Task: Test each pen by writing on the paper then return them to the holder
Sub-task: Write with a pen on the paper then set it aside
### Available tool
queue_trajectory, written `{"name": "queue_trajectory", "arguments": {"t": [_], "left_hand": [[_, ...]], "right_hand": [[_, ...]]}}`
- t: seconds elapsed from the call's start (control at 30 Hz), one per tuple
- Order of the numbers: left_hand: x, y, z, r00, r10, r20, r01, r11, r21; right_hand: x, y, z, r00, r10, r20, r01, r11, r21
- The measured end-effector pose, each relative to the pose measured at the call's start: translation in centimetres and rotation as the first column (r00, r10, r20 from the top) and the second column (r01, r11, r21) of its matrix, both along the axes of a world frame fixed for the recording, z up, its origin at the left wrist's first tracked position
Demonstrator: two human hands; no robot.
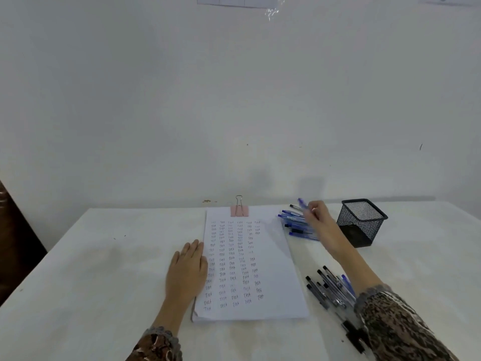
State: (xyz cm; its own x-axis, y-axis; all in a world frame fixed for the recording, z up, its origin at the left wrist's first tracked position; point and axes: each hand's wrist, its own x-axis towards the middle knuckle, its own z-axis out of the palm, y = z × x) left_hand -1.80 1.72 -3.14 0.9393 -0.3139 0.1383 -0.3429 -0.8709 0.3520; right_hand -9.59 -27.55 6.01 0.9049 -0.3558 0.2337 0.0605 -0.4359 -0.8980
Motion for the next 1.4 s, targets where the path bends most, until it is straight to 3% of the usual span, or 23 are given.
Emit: {"name": "queue_trajectory", "arguments": {"t": [0.07,0.13,0.23,0.3,0.37,0.57,0.77,0.9,1.03,1.17,1.23,1.4], "left_hand": [[0.0,0.0,-0.1,1.000,0.006,0.003,-0.006,1.000,0.005],[0.1,0.0,-0.2,1.000,0.010,0.006,-0.010,1.000,0.016],[0.0,0.0,-0.1,1.000,0.011,-0.002,-0.011,1.000,0.007],[-0.1,0.1,-0.1,1.000,0.010,-0.005,-0.010,1.000,-0.002],[-0.1,0.1,0.0,1.000,0.002,-0.005,-0.002,1.000,-0.014],[0.0,0.2,0.0,1.000,0.006,-0.010,-0.006,1.000,0.008],[0.2,0.2,-0.3,1.000,0.019,0.003,-0.019,0.999,0.030],[0.3,0.1,-0.3,1.000,0.022,0.011,-0.022,0.999,0.036],[0.3,0.1,-0.3,1.000,0.023,0.010,-0.023,1.000,0.021],[0.2,0.1,-0.3,1.000,0.028,0.003,-0.028,0.999,0.016],[0.2,0.0,-0.3,1.000,0.030,0.002,-0.030,0.999,0.016],[0.3,0.1,-0.5,0.999,0.037,0.003,-0.037,0.999,0.011]], "right_hand": [[0.0,1.5,1.3,0.982,0.023,0.189,-0.071,0.965,0.251],[0.9,2.9,1.9,0.956,-0.036,0.291,-0.124,0.851,0.511],[2.7,4.2,1.1,0.949,-0.084,0.304,-0.232,0.468,0.853],[3.6,4.9,-0.3,0.942,-0.136,0.306,-0.260,0.279,0.924],[4.5,5.2,-1.8,0.944,-0.189,0.270,-0.237,0.181,0.955],[5.9,5.9,-3.6,0.938,-0.253,0.238,-0.226,0.075,0.971],[8.5,5.0,-4.1,0.968,-0.144,0.204,-0.186,0.131,0.974],[9.1,4.7,-4.4,0.998,-0.027,0.063,-0.049,0.364,0.930],[9.8,4.1,-4.9,0.983,-0.126,0.133,-0.107,0.196,0.975],[9.6,3.6,-5.4,0.978,-0.142,0.154,-0.129,0.172,0.977],[9.6,3.6,-5.7,0.982,-0.098,0.163,-0.133,0.262,0.956],[9.8,4.0,-6.8,0.988,0.000,0.155,-0.123,0.604,0.787]]}}
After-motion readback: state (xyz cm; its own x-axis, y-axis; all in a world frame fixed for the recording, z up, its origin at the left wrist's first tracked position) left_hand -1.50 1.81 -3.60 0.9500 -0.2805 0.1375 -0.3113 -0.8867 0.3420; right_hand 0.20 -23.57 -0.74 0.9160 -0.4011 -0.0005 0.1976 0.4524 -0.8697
